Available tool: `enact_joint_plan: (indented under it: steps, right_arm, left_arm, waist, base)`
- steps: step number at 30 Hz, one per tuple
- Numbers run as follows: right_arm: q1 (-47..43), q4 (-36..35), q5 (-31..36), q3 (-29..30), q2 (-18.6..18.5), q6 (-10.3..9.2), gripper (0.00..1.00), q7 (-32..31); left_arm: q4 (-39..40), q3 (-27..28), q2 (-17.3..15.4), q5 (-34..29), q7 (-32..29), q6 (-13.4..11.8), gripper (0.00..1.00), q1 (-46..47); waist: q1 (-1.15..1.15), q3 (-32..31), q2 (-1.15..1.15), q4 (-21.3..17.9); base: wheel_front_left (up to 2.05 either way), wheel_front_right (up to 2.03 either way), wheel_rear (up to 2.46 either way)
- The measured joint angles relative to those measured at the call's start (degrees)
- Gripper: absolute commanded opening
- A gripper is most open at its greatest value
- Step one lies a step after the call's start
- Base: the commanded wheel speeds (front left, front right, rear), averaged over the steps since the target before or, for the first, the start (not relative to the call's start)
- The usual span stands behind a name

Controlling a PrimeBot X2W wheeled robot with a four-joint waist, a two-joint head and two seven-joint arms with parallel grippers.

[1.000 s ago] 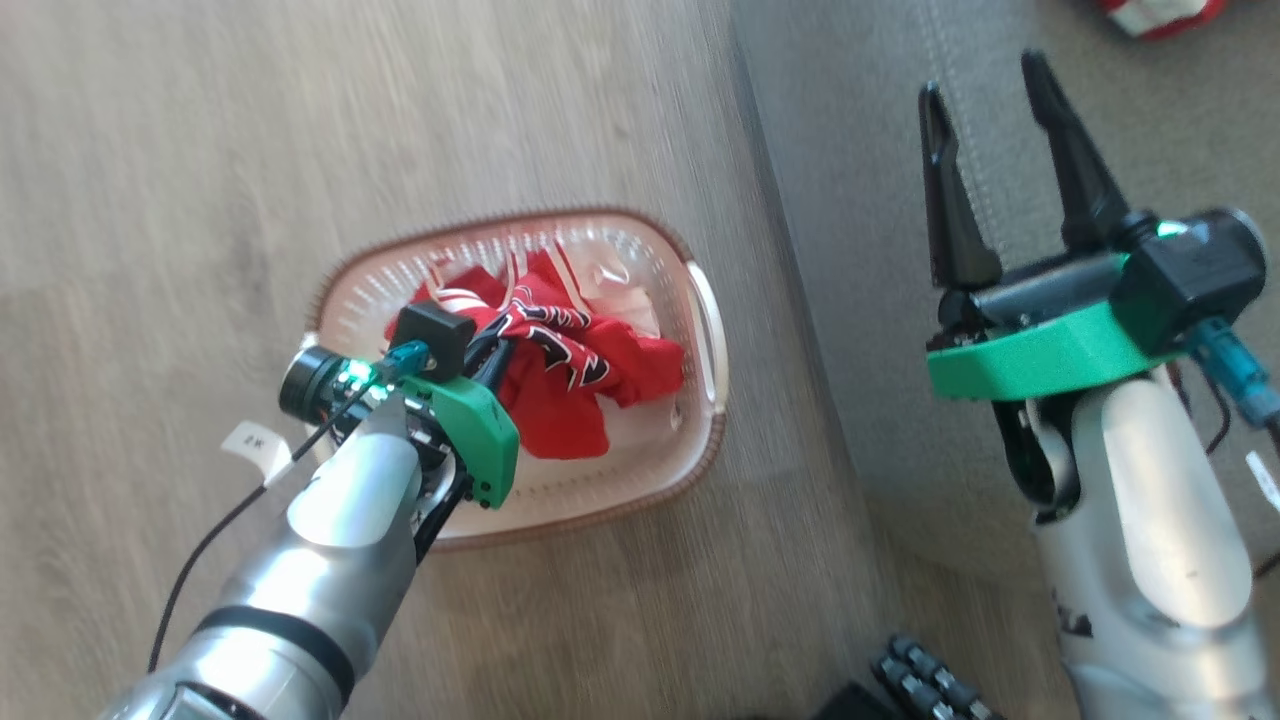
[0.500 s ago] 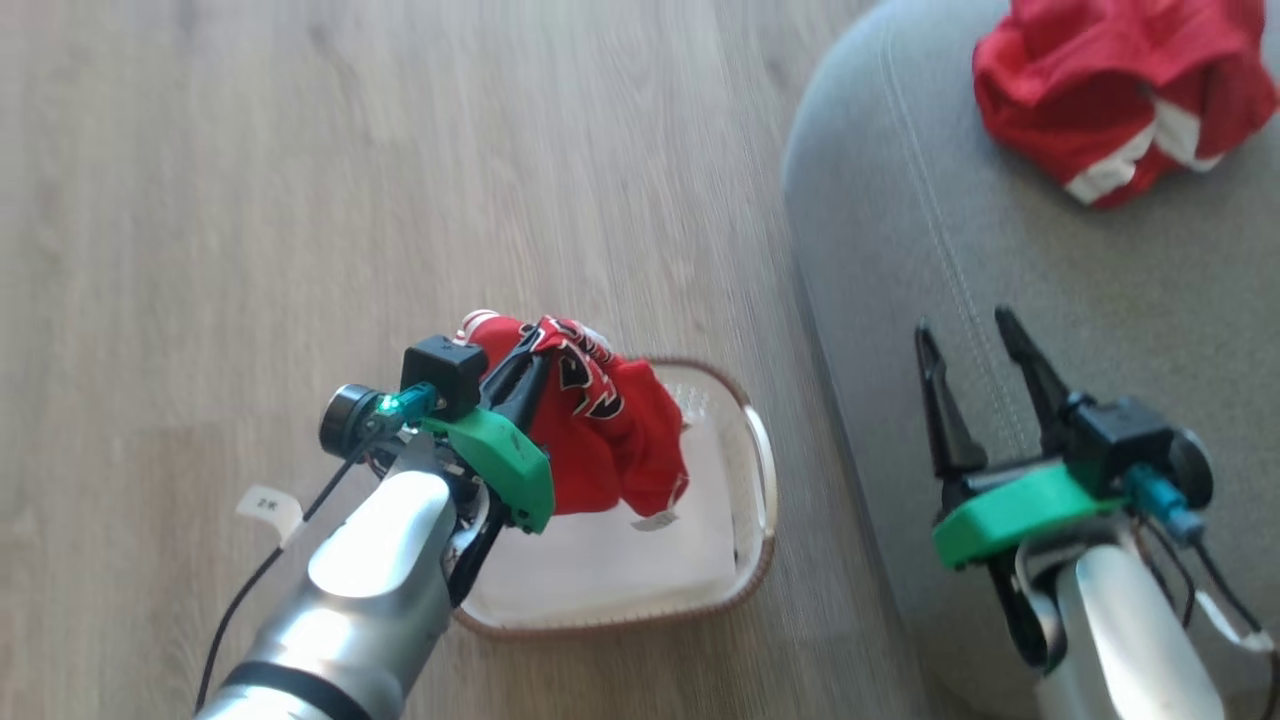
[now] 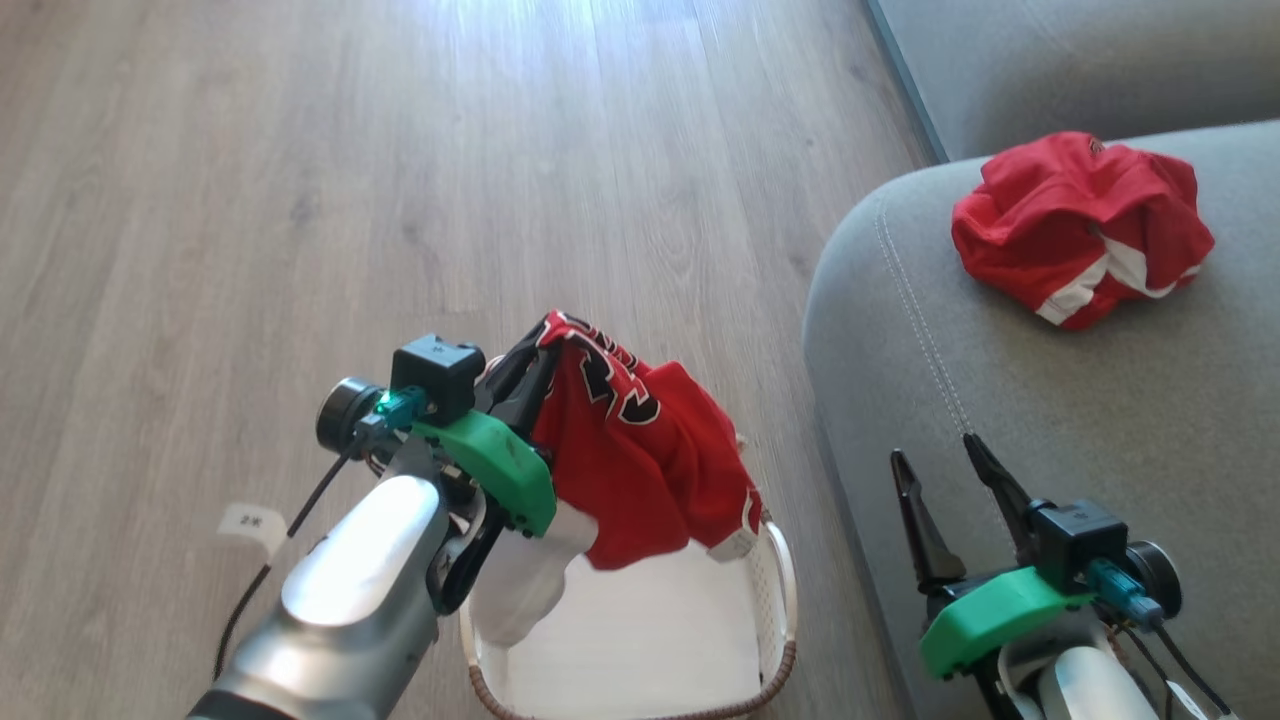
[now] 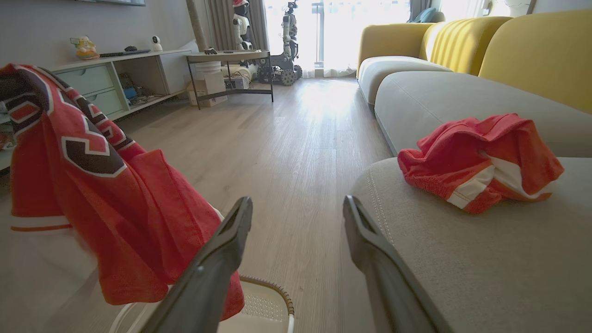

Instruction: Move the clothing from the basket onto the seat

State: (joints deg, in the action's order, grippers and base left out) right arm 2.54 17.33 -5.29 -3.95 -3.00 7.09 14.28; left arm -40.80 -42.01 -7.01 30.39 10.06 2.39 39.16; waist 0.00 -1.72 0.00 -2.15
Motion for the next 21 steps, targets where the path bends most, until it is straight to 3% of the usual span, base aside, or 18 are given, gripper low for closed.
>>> enact_joint_plan:
  steps: [12,21]
  right_arm:
    - [2.39,-0.32,-0.29,-8.98,0.00,0.00,1.00,-2.40]
    - [12.24,7.75,-0.77,-17.53,-0.02,0.00,1.00,-2.75]
  left_arm:
    - [13.05,-0.12,-1.58,0.42,-3.52,-3.18,0.00,-0.91]
    - [17.01,-1.31,-1.20,0.40,-5.01,-4.17,0.00,-0.90]
  waist:
    - [0.00,-2.49,0.00,2.96]
    - [0.00,-2.97,0.00,4.73]
  base:
    - [0.00,0.00,0.00]
    - [0.00,0.00,0.00]
